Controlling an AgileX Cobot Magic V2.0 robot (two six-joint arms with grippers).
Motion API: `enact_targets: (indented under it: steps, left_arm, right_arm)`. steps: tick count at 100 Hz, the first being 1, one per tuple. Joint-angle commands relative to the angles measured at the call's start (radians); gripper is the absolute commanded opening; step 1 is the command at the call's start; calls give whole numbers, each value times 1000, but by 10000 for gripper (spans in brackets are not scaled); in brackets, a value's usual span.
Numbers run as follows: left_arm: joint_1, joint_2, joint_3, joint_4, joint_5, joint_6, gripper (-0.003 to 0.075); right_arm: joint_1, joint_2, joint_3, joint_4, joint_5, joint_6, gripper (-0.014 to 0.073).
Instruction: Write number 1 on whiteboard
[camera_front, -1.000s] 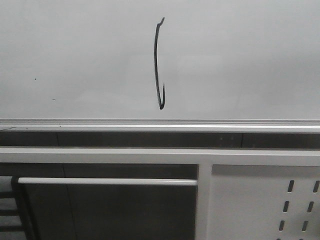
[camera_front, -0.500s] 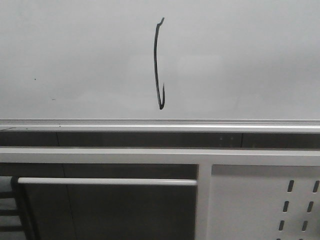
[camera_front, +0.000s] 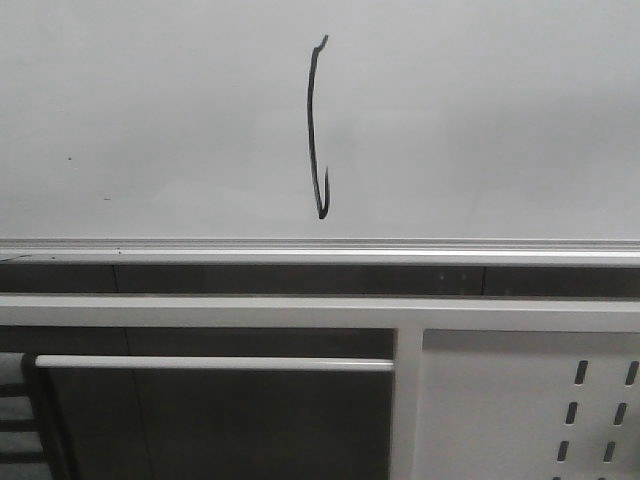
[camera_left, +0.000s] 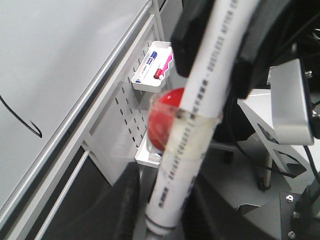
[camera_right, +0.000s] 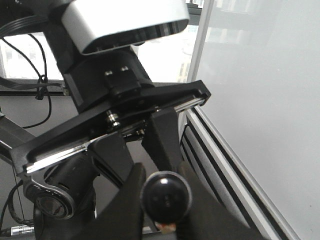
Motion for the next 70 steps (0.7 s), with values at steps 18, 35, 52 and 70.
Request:
enact_targets:
  steps: [18, 35, 52, 70]
  left_arm:
    - [-6, 14, -47, -63, -57, -9, 171]
    - [-6, 14, -68, -63, -29, -9, 171]
    - [-6, 14, -70, -63, 0, -12, 171]
    - [-6, 14, -70, -46, 4, -14, 169]
  right_arm:
    - [1, 7, -37, -19, 0, -6, -79]
    - [1, 14, -37, 14, -40, -23, -79]
    - [1, 14, -37, 28, -42, -32, -79]
    - [1, 14, -37, 28, -36, -32, -79]
